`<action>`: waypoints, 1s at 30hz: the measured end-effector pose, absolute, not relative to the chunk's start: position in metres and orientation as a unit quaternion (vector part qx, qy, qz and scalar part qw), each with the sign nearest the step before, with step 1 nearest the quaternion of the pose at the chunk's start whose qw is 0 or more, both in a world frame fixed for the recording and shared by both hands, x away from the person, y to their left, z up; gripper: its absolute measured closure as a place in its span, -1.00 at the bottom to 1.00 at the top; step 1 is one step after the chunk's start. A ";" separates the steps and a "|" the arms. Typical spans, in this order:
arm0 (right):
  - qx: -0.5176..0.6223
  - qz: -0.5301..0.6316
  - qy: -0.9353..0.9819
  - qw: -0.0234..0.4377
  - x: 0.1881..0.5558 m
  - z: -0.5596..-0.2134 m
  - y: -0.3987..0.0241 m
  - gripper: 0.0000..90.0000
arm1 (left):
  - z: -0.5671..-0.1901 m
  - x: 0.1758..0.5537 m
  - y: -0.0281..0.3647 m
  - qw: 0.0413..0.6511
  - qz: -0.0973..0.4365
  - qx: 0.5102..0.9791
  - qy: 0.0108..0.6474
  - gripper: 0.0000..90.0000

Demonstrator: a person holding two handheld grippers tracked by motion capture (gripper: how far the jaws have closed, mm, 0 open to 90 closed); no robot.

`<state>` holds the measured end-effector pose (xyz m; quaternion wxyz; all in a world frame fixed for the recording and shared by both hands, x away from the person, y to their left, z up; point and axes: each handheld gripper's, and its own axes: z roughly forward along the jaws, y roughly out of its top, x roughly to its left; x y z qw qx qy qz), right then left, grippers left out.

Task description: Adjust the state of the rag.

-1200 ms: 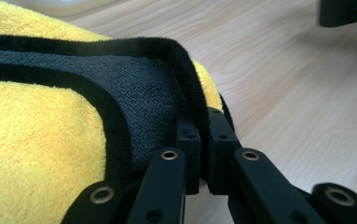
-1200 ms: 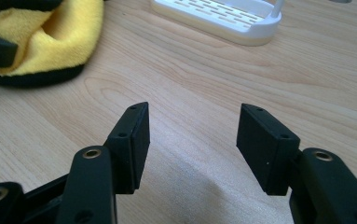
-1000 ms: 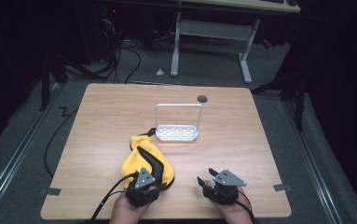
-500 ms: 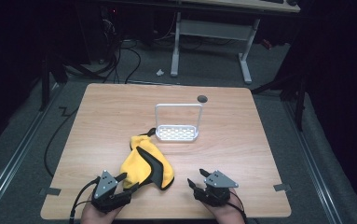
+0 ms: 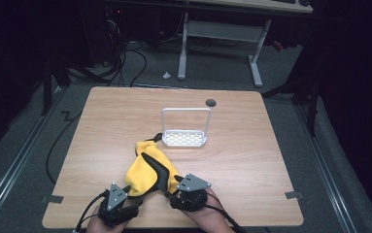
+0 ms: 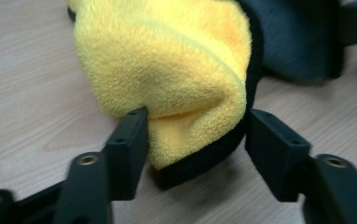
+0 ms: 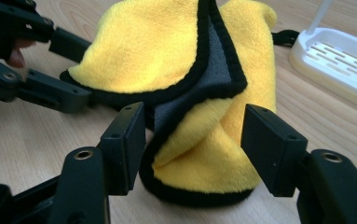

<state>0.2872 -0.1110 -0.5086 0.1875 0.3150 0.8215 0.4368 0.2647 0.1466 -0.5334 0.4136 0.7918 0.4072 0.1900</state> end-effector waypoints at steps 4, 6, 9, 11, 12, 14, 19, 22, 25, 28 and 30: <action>0.314 0.434 0.825 0.179 0.291 -0.510 -0.104 0.03 | -0.533 0.266 0.147 0.405 0.197 0.789 0.418 0.40; 0.310 0.411 0.833 0.202 0.291 -0.512 -0.100 0.37 | -0.532 0.268 0.151 0.405 0.193 0.787 0.424 0.52; 0.321 0.403 0.826 0.230 0.290 -0.512 -0.110 0.90 | -0.527 0.269 0.160 0.417 0.194 0.778 0.428 0.80; 0.335 0.407 0.814 0.242 0.291 -0.506 -0.123 0.91 | -0.522 0.271 0.165 0.424 0.198 0.772 0.429 0.82; 0.342 0.409 0.809 0.249 0.291 -0.504 -0.129 0.91 | -0.521 0.272 0.166 0.427 0.198 0.771 0.430 0.82; 0.357 0.409 0.799 0.259 0.291 -0.501 -0.142 0.91 | -0.516 0.274 0.170 0.437 0.200 0.763 0.433 0.82; 0.402 0.399 0.772 0.289 0.287 -0.497 -0.185 0.91 | -0.509 0.283 0.174 0.463 0.183 0.752 0.432 0.82; 0.431 0.373 0.762 0.308 0.282 -0.500 -0.211 0.91 | -0.504 0.289 0.168 0.479 0.174 0.753 0.418 0.82; 0.468 0.348 0.755 0.299 0.278 -0.506 -0.233 0.91 | -0.503 0.294 0.152 0.494 0.149 0.761 0.392 0.78; 0.504 0.324 0.755 0.265 0.273 -0.517 -0.249 0.64 | -0.504 0.296 0.134 0.496 0.141 0.772 0.371 0.77; 0.512 0.340 0.747 0.256 0.265 -0.512 -0.255 0.36 | -0.504 0.297 0.129 0.500 0.135 0.773 0.365 0.77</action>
